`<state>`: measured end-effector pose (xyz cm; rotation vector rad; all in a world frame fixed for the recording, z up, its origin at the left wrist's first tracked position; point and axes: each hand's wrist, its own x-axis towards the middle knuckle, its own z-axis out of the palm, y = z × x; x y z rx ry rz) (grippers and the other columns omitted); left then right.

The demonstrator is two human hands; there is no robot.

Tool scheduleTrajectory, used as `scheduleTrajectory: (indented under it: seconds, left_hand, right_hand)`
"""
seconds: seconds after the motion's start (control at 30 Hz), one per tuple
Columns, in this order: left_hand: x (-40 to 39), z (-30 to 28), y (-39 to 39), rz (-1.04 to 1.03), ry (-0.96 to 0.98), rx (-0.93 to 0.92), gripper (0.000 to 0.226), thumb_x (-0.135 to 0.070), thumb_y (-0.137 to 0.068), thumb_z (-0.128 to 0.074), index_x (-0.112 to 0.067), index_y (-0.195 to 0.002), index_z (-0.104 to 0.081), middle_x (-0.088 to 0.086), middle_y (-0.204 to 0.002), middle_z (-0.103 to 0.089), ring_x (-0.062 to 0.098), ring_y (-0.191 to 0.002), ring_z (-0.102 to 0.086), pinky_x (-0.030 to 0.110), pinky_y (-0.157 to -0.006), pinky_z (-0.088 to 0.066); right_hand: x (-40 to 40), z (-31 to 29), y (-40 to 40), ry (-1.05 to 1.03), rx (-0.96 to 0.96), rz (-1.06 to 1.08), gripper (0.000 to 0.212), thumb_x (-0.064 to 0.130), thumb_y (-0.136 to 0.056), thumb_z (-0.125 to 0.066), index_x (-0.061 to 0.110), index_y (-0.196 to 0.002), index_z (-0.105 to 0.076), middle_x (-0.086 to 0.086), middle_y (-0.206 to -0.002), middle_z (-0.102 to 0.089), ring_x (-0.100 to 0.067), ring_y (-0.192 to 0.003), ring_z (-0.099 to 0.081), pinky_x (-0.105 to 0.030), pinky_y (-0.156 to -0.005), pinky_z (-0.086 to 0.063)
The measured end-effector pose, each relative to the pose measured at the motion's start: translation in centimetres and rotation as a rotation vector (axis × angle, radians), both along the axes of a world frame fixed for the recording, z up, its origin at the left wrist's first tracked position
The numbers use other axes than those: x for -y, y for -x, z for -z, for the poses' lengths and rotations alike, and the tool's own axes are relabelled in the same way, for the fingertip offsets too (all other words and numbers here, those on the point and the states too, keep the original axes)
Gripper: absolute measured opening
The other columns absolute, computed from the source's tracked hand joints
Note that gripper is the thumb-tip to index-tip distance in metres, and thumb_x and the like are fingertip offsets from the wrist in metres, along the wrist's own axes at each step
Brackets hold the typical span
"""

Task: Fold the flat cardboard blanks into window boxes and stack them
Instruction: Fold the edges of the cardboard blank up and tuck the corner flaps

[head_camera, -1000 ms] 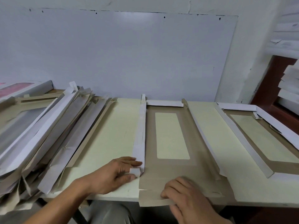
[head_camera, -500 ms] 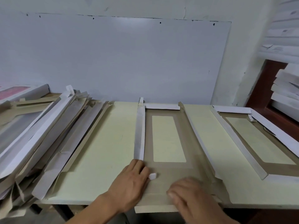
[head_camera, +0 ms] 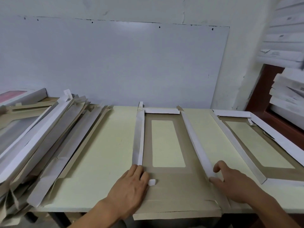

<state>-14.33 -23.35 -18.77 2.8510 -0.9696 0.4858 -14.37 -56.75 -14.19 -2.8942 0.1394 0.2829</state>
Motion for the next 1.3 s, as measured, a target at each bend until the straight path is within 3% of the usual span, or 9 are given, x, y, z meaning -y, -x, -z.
scheduleTrajectory:
  seconds: [0.13,0.3,0.43,0.57,0.8,1.0,1.1,1.17,1.3]
  left_hand:
    - [0.1,-0.1,0.1,-0.006,-0.008,0.022,0.019,-0.025,-0.101,-0.040,-0.018,-0.087,-0.050,0.001,-0.093,-0.052,0.023,-0.086,-0.050,0.032,-0.075,-0.048]
    - [0.2,-0.6,0.4,-0.017,-0.013,0.064,0.015,-0.026,-0.093,-0.056,-0.020,-0.080,-0.052,-0.003,-0.085,-0.053,0.020,-0.076,-0.053,0.028,-0.063,-0.049]
    - [0.3,-0.9,0.5,-0.025,-0.058,0.068,0.014,-0.024,-0.088,-0.061,-0.021,-0.077,-0.052,-0.003,-0.082,-0.053,0.020,-0.072,-0.053,0.027,-0.059,-0.049]
    - [0.5,-1.0,0.5,0.007,-0.082,0.103,0.021,-0.028,-0.095,-0.040,-0.023,-0.077,-0.051,-0.004,-0.080,-0.051,0.017,-0.069,-0.049,0.026,-0.057,-0.046]
    - [0.7,-0.6,0.3,0.051,-0.073,0.133,0.029,-0.037,-0.103,-0.035,-0.024,-0.081,-0.049,-0.007,-0.081,-0.050,0.015,-0.071,-0.048,0.023,-0.060,-0.045]
    - [0.8,-0.4,0.3,0.045,-0.064,0.136,0.030,-0.037,-0.103,-0.033,-0.024,-0.081,-0.050,-0.007,-0.081,-0.050,0.015,-0.071,-0.047,0.024,-0.061,-0.045]
    - [0.7,-0.6,0.4,0.044,-0.054,0.125,0.035,-0.036,-0.104,-0.027,-0.024,-0.080,-0.049,-0.007,-0.081,-0.049,0.015,-0.070,-0.047,0.024,-0.061,-0.045]
    - [0.7,-0.6,0.5,0.047,-0.062,0.108,0.040,-0.035,-0.106,-0.019,-0.024,-0.080,-0.048,-0.007,-0.081,-0.049,0.015,-0.070,-0.046,0.023,-0.061,-0.045]
    - [0.6,-0.9,0.7,0.046,-0.051,0.055,0.032,-0.032,-0.103,-0.026,-0.024,-0.082,-0.048,-0.007,-0.082,-0.048,0.015,-0.071,-0.046,0.024,-0.062,-0.045]
  right_hand:
    - [-0.5,-0.6,0.3,-0.043,-0.061,-0.062,0.021,0.038,-0.096,-0.056,0.033,-0.102,-0.037,0.007,-0.074,-0.051,-0.005,-0.059,-0.050,-0.016,-0.051,-0.040]
    - [-0.8,-0.6,0.3,-0.154,-0.086,-0.052,0.010,0.021,-0.094,-0.061,0.028,-0.087,-0.058,0.011,-0.087,-0.058,-0.004,-0.058,-0.053,-0.007,-0.041,-0.038]
    - [-0.9,-0.3,-0.2,-0.297,-0.076,0.030,0.007,0.022,-0.092,-0.064,0.021,-0.087,-0.068,0.004,-0.076,-0.067,-0.010,-0.044,-0.056,-0.019,-0.041,-0.045]
    - [-0.4,-0.4,-0.3,-0.515,-0.126,0.083,0.016,0.018,-0.095,-0.062,0.011,-0.085,-0.073,-0.005,-0.051,-0.063,-0.017,-0.040,-0.054,-0.025,-0.043,-0.046]
    - [1.4,0.2,-1.1,-0.731,-0.183,0.232,0.022,0.001,-0.090,-0.058,0.007,-0.083,-0.078,-0.009,-0.050,-0.051,-0.018,-0.039,-0.042,-0.023,-0.037,-0.034]
    - [1.0,1.1,-1.6,-0.773,-0.165,0.313,0.020,0.000,-0.084,-0.062,0.006,-0.074,-0.078,-0.006,-0.049,-0.046,-0.015,-0.037,-0.033,-0.018,-0.038,-0.024]
    - [1.0,1.6,-1.9,-0.928,-0.162,0.423,0.018,0.001,-0.084,-0.063,0.003,-0.078,-0.079,-0.006,-0.053,-0.044,-0.013,-0.040,-0.033,-0.020,-0.038,-0.024]
    - [1.1,1.7,-2.1,-1.087,-0.160,0.471,0.013,0.006,-0.084,-0.068,-0.002,-0.080,-0.078,-0.008,-0.055,-0.049,-0.013,-0.041,-0.040,-0.024,-0.036,-0.030]
    - [1.8,1.1,-1.8,-1.309,-0.323,0.305,0.039,0.021,-0.075,-0.079,-0.008,-0.100,-0.072,-0.029,-0.084,-0.065,-0.033,-0.065,-0.063,-0.035,-0.051,-0.055]
